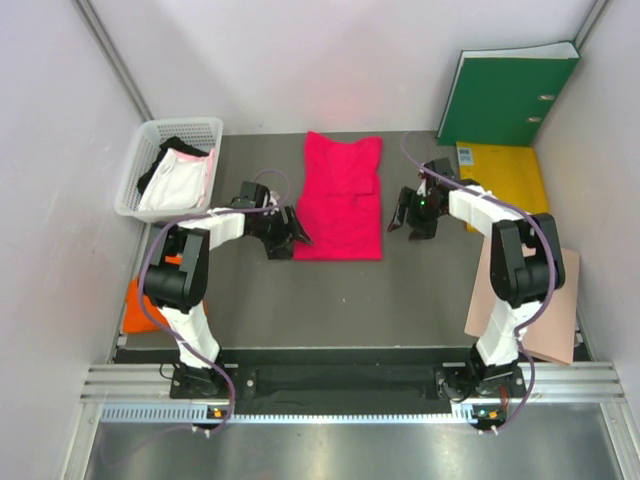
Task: Fold and stack the t-shirts
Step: Grab one side of the 2/3 rectangular tshirt with both arms, then fold the long partially folded tshirt into a neat square
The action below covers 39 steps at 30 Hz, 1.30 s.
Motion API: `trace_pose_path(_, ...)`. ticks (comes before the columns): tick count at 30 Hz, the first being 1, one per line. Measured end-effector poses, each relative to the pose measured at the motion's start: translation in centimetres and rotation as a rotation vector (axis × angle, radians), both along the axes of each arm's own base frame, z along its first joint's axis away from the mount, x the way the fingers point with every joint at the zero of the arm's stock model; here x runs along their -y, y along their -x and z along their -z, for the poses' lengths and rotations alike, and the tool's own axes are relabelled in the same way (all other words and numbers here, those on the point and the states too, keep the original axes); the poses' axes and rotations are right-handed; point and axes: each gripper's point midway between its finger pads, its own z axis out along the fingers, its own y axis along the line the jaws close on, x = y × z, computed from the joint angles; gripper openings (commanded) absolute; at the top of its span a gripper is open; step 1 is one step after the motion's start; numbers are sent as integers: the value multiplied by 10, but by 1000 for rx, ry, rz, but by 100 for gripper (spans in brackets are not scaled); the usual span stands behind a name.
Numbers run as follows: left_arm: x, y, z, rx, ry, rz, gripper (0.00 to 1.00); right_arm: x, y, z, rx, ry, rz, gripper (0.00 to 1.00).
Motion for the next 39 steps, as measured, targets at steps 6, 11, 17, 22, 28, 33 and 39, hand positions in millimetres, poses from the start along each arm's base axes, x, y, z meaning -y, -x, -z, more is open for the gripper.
trace_pose_path(6,9,0,10,-23,13,5,26,-35,28,26,-176,-147,-40,64)
trace_pose_path(11,9,-1,20,-44,8,0,0,-55,42,28,-254,-230,-72,46)
trace_pose_path(17,10,-2,19,-51,11,-2,0,-78,62,38,-340,-287,-130,0)
trace_pose_path(22,10,-1,19,-58,11,-4,0,-85,70,38,-354,-293,-161,0)
trace_pose_path(28,14,15,18,-64,-20,30,0,-77,90,39,-381,-271,-193,0)
trace_pose_path(33,30,69,9,-105,-69,129,0,-69,122,20,-406,-242,-243,0)
trace_pose_path(39,37,119,-29,-106,-82,207,0,-71,149,-24,-356,-237,-326,0)
